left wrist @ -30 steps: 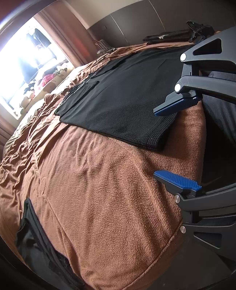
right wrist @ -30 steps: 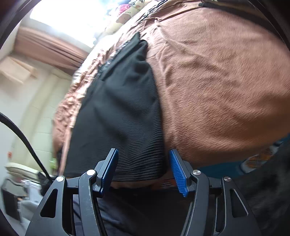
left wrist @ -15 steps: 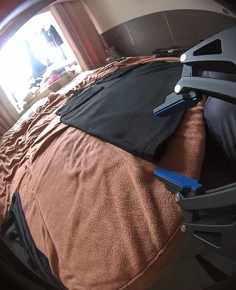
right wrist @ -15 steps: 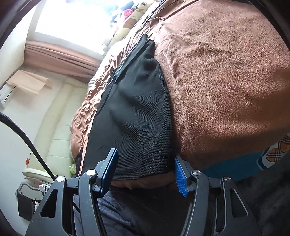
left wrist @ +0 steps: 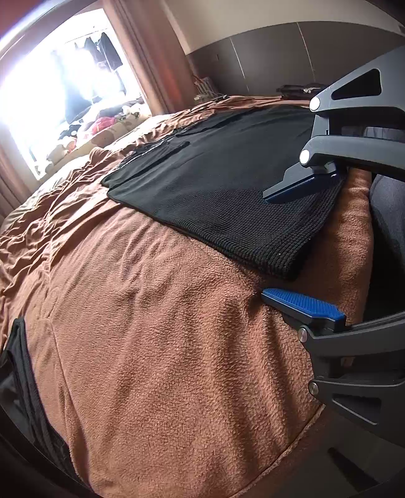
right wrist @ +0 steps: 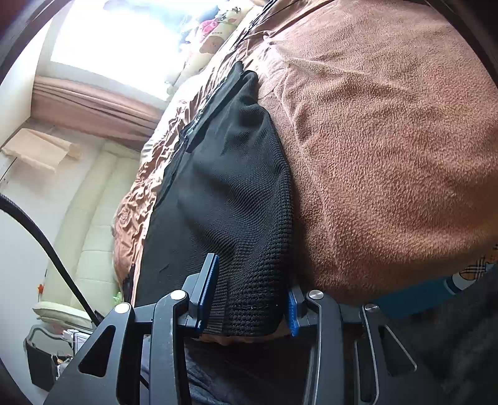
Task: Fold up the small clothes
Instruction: 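Lower both grippers to the t-shirt hem and close on it, then lift the hem with both grippers and fold it toward the collar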
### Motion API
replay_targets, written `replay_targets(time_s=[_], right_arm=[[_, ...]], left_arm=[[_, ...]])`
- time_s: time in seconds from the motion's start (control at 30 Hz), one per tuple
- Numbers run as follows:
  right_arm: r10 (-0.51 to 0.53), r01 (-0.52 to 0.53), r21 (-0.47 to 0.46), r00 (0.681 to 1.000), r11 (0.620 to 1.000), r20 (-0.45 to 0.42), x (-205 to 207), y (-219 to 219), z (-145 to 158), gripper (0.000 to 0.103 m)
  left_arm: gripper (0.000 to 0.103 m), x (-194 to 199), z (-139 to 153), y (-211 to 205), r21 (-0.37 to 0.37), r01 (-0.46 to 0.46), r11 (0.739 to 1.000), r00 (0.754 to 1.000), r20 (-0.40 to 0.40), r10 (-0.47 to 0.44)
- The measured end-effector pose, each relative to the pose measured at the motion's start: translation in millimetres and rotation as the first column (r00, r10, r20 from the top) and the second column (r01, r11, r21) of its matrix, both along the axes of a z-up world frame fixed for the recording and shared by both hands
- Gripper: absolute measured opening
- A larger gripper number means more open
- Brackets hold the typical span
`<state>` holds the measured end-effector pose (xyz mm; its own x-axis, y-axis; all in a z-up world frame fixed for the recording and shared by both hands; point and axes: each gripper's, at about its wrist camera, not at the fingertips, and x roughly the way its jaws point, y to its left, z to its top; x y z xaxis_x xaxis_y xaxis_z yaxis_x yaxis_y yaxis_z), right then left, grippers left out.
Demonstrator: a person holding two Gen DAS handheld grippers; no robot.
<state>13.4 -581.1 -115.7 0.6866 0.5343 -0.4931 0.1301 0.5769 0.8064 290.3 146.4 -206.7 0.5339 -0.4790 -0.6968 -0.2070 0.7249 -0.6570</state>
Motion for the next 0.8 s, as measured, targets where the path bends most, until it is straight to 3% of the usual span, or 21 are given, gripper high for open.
replay_targets(time_s=[0.1,0.17,0.23,0.27,0.33,0.4,0.8], right_arm=[[-0.008,0.008,-0.008,1.0,1.0,-0.004,-1,2,2,0.034],[-0.015,0.015,-0.022,1.0,1.0,-0.019,-1,1,2,0.023],[-0.019,0.018,-0.036,0.999,0.999,-0.036,0,0,3,0.008],[-0.021,0.019,-0.032,0.999,0.999,-0.041,0,-2,3,0.006],[-0.018,0.017,-0.031,0.999,0.999,-0.036,-3,-4,7,0.004],[-0.012,0.011,-0.044,1.0,0.999,-0.023,-5,-3,15,0.003],[0.002,0.003,-0.05,0.995,0.999,0.098,-29,-13,77,0.002]], left_arm=[[0.056,0,-1,2,-0.013,-0.014,1.0,1.0,-0.013,0.014],[0.052,4,-2,1,0.002,-0.016,1.0,1.0,-0.021,0.016],[0.039,7,-2,0,0.031,-0.021,0.999,0.999,-0.032,0.022],[0.035,7,-2,0,0.047,-0.024,0.999,0.999,-0.041,0.026],[0.015,7,-3,3,0.068,-0.038,0.997,0.997,-0.064,0.042],[0.008,5,-4,6,0.055,-0.039,0.998,0.997,-0.066,0.042],[0.006,-21,48,16,0.007,-0.051,0.999,0.994,0.096,0.05]])
